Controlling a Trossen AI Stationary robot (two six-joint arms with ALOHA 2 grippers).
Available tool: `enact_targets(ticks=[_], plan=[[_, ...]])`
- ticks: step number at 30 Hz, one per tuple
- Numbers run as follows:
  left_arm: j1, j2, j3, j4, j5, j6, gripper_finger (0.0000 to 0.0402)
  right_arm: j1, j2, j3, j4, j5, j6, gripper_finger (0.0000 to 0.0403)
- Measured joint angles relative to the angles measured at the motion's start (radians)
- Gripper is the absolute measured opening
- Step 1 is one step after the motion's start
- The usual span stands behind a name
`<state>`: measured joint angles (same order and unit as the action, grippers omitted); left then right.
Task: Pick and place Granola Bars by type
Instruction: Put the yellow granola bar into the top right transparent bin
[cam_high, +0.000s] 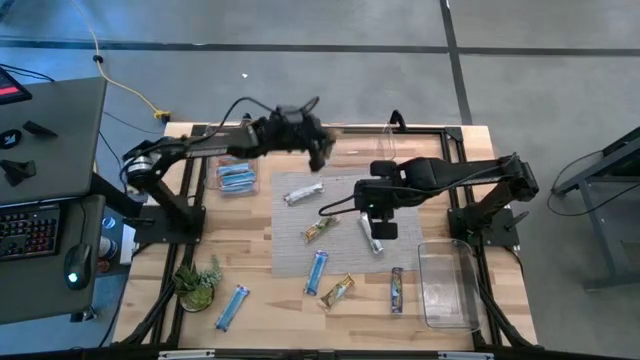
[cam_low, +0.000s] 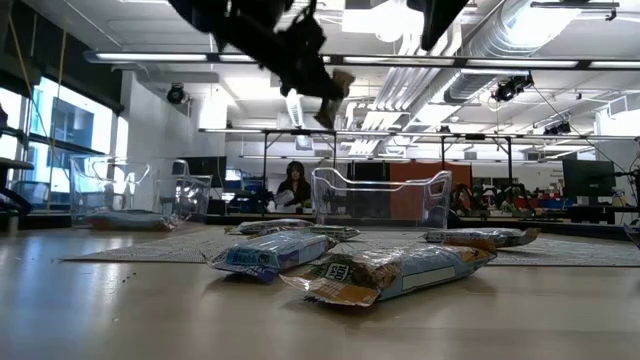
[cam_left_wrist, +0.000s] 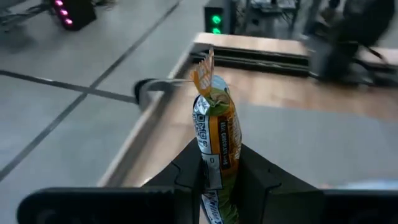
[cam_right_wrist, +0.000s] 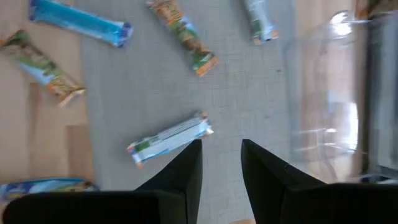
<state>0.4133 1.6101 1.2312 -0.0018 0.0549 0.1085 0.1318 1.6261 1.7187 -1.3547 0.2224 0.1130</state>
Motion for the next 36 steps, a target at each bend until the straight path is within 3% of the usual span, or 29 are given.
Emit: enact_targets(ticks=[7, 14, 36], plan=[[0.167, 0.188, -0.001, 0.178, 0.117, -0.02, 0.006, 0.0, 0.002, 0.0, 0.013, 0.024, -0.041, 0.0094], [0.217, 0.316, -0.002, 0.304, 0.143, -0.1, 0.006, 0.0, 0.002, 0.0, 0.013, 0.02, -0.052, 0.0094], [0.195, 0.337, -0.002, 0.262, 0.119, -0.03, 0.0071, 0.0, 0.003, 0.0, 0.021, -0.002, -0.048, 0.0094]])
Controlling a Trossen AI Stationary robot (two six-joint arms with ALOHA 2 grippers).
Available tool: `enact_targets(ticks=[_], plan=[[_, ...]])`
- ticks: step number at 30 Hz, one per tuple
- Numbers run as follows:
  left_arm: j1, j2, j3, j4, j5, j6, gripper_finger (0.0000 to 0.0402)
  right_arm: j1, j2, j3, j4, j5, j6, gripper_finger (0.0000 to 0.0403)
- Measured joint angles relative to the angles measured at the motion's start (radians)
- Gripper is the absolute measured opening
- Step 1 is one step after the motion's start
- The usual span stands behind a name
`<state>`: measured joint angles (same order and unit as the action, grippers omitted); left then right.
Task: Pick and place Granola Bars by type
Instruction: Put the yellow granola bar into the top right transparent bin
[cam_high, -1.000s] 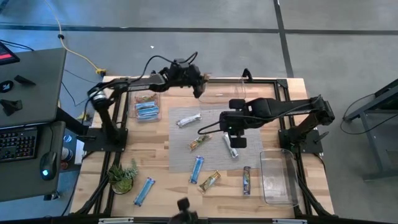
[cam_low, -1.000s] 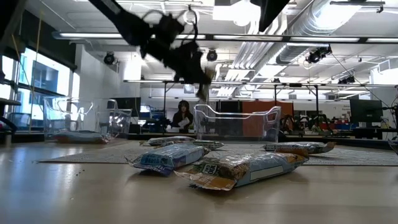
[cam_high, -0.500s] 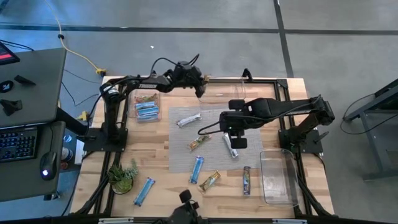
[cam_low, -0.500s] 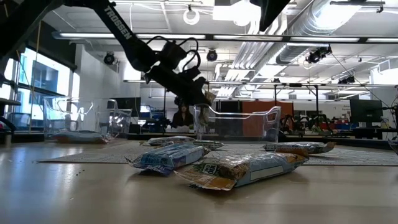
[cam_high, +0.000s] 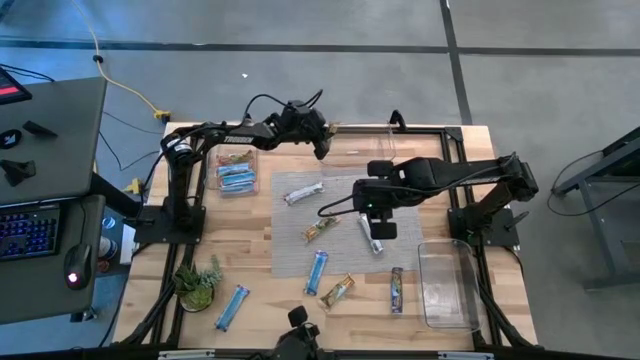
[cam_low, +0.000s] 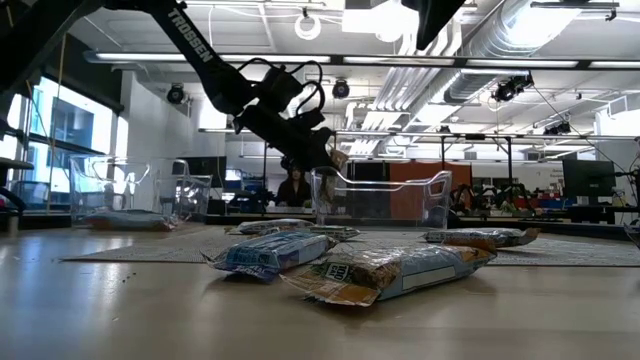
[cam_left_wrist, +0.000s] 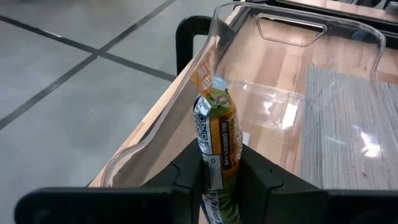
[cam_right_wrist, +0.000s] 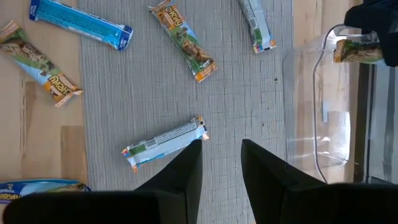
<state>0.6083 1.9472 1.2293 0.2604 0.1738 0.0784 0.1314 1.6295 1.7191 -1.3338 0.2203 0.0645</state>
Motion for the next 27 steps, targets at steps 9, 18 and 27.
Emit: enact_targets(ticks=[9, 18, 27], plan=[[0.0, 0.0, 0.0, -0.015, -0.002, 0.004, 0.0126, 0.0, 0.0, 0.0, 0.0, -0.037, 0.014, 0.0094], [0.0, -0.026, 0.0, -0.02, -0.003, -0.004, 0.0127, 0.0, 0.0, 0.0, 0.0, -0.037, 0.014, 0.0094], [0.0, -0.28, 0.001, -0.158, 0.123, 0.0, 0.0127, 0.0, 0.0, 0.0, 0.006, -0.022, 0.083, 0.0094]])
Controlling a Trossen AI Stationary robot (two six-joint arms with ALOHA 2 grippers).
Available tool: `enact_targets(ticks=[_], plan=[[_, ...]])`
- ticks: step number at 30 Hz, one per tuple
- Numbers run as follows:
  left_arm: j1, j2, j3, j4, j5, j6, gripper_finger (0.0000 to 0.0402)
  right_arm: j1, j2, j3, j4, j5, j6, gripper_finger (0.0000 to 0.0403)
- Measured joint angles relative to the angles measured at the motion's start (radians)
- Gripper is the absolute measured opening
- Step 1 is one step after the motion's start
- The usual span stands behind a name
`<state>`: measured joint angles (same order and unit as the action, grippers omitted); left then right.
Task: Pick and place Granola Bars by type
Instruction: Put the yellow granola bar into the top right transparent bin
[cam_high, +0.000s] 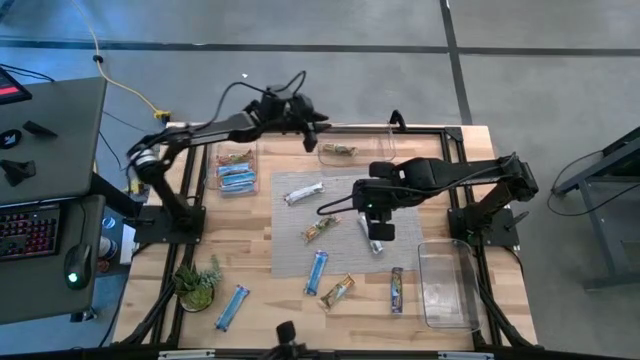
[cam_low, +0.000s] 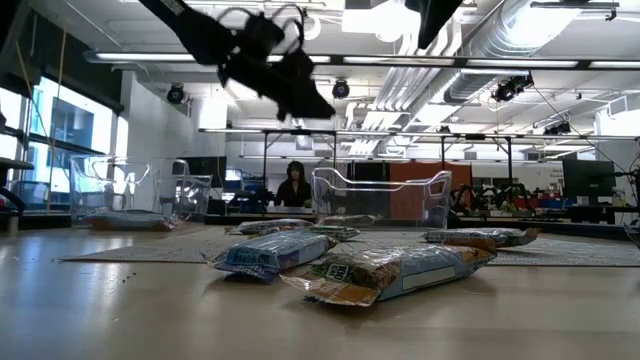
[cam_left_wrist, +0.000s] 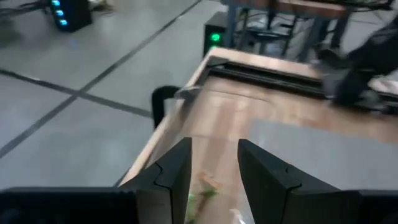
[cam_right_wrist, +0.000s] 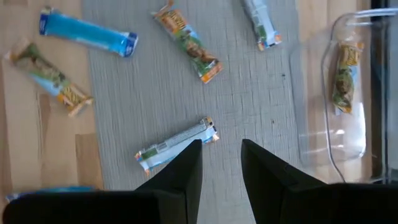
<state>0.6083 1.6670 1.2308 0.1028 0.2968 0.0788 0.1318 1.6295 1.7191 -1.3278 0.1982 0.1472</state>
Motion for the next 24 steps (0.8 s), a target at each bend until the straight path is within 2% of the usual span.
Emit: enact_targets(ticks=[4, 9, 13, 16, 18, 24], plan=[[-0.001, -0.115, 0.0, -0.225, 0.028, -0.006, 0.0127, 0.001, 0.0, 0.0, 0.009, 0.017, 0.09, 0.0094], [-0.047, -0.191, 0.0, -0.551, 0.024, -0.004, 0.0127, 0.019, 0.006, 0.0, 0.008, 0.104, 0.196, 0.0094], [-0.127, -0.192, -0.017, -0.762, -0.068, -0.004, 0.0127, 0.037, 0.006, 0.0, 0.017, 0.118, 0.213, 0.0094], [-0.201, -0.192, -0.091, -0.748, -0.153, -0.004, 0.0127, 0.049, 0.006, 0.0, 0.024, 0.137, 0.198, 0.0094], [-0.243, -0.191, -0.148, -0.707, -0.165, -0.004, 0.0127, 0.051, 0.006, 0.0, 0.025, 0.132, 0.185, 0.0094], [-0.338, -0.19, -0.35, -0.366, -0.229, -0.004, 0.0127, 0.053, 0.006, 0.0, 0.025, 0.129, 0.174, 0.0094]])
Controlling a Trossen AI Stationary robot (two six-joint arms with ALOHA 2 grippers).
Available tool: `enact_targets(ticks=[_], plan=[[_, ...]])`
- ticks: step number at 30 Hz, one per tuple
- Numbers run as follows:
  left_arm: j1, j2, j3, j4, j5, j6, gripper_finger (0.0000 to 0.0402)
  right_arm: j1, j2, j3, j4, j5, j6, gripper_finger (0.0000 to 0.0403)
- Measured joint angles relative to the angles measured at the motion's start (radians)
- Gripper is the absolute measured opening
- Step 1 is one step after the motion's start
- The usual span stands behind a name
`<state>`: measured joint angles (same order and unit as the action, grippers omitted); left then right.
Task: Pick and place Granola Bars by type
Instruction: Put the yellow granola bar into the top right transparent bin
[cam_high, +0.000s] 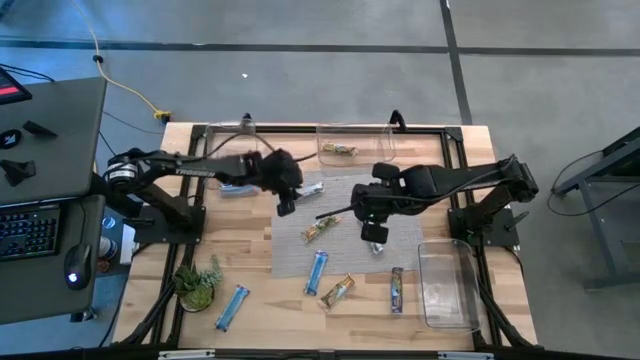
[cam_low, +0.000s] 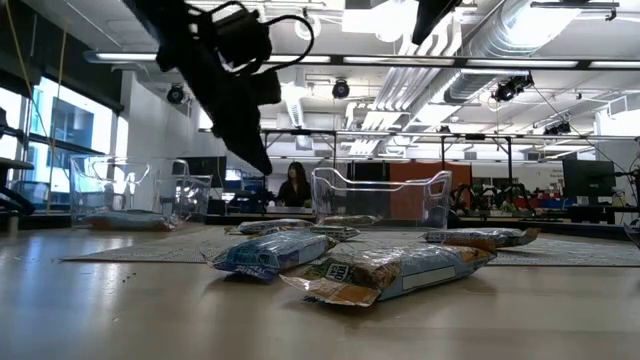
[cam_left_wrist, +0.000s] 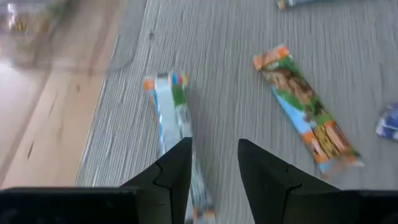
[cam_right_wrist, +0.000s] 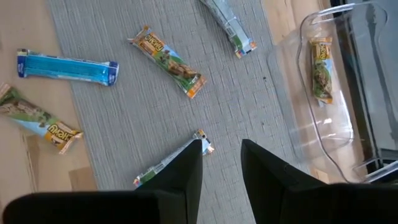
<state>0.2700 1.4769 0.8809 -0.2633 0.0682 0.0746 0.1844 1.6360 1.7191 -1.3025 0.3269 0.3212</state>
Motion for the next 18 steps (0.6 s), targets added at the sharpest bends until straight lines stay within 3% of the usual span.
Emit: enact_targets(ticks=[6, 12, 18], plan=[[-0.015, 0.0, -0.147, 0.248, -0.053, -0.088, 0.0127, 0.0, 0.0, 0.0, 0.0, 0.0, -0.034, 0.0094], [-0.015, 0.003, -0.198, 0.263, -0.107, -0.106, 0.0132, 0.0, 0.0, 0.0, 0.0, 0.0, -0.066, 0.0094], [-0.016, 0.043, -0.198, 0.295, -0.094, -0.106, 0.0185, 0.0, 0.0, 0.0, 0.001, 0.0, -0.078, 0.0094]])
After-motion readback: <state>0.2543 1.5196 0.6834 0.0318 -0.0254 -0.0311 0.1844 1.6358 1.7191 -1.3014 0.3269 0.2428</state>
